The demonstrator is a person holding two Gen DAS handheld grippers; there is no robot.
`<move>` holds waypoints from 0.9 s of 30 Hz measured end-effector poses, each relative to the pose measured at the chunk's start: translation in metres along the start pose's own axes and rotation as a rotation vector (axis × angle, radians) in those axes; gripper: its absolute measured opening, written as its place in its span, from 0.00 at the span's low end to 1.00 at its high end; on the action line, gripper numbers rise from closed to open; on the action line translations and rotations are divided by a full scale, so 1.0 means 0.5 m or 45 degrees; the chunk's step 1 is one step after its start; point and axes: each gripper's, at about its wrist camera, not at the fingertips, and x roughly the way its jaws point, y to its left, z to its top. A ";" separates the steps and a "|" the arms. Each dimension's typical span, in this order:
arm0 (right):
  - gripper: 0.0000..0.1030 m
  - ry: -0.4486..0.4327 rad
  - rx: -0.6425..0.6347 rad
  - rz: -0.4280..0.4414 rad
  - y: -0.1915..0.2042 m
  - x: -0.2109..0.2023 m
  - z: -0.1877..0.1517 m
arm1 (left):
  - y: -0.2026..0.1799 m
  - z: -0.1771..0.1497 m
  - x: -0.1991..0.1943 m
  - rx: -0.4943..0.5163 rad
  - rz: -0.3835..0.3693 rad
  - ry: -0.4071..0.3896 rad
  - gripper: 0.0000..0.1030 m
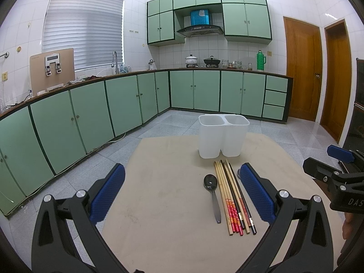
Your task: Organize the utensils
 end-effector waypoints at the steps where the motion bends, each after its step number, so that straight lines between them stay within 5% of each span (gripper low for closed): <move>1: 0.94 0.001 0.000 -0.001 -0.001 0.002 -0.001 | -0.001 -0.001 0.002 0.000 0.001 0.001 0.95; 19: 0.94 0.088 -0.007 -0.011 -0.010 0.053 -0.001 | 0.004 -0.001 0.042 0.003 0.009 0.037 0.95; 27: 0.94 0.233 0.015 -0.065 -0.047 0.168 -0.003 | 0.038 -0.011 0.154 -0.080 -0.032 0.210 0.95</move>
